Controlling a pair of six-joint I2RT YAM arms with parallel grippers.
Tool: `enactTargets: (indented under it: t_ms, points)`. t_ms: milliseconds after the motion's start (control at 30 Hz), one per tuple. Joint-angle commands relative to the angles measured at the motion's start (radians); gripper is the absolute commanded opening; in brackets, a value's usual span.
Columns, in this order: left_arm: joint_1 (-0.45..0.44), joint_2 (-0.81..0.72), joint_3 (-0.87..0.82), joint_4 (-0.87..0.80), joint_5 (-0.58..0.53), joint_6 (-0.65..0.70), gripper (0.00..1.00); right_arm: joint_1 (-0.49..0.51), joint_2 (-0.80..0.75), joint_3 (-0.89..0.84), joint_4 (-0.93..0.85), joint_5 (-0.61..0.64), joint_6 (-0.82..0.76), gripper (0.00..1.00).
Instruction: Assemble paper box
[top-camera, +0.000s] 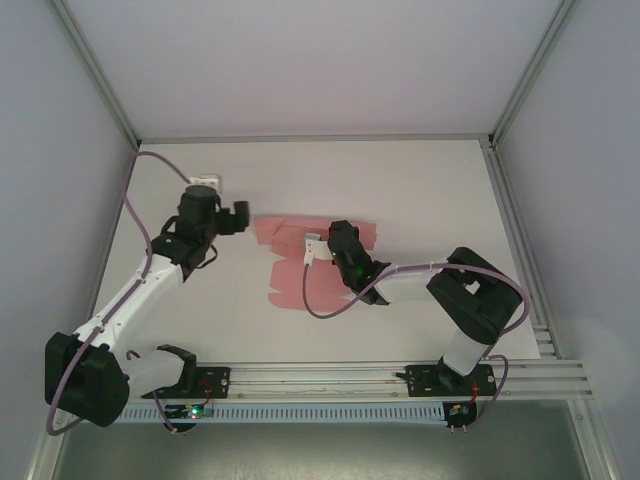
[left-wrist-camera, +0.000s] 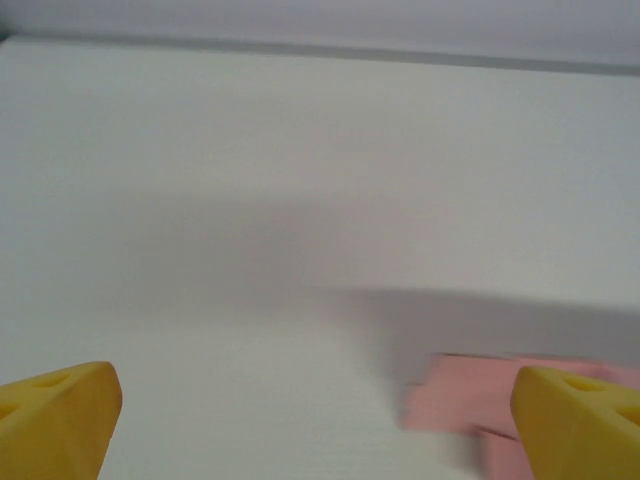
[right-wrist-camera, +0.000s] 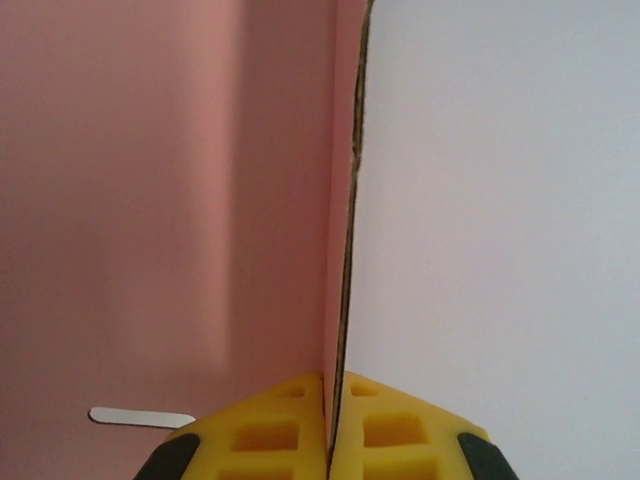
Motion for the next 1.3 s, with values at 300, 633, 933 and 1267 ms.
enactTargets:
  t_ms: [300, 633, 933, 1267]
  points:
    - [0.258, 0.317, 0.087, 0.016, 0.131, -0.164, 1.00, -0.015, -0.046, 0.017, -0.020, -0.077, 0.028, 0.00]
    - [0.219, 0.553, 0.149, 0.171, 0.370, -0.105, 0.98, 0.000, 0.086, -0.049, 0.157, -0.022, 0.018, 0.00]
    - [0.143, 0.579, 0.166, 0.165, 0.532, -0.008, 0.65, 0.003, 0.081, -0.057, 0.142, -0.003, 0.056, 0.00]
    - [0.003, 0.377, 0.000, 0.220, 0.699, 0.071, 0.39, 0.018, 0.066, -0.067, 0.140, 0.015, 0.052, 0.00]
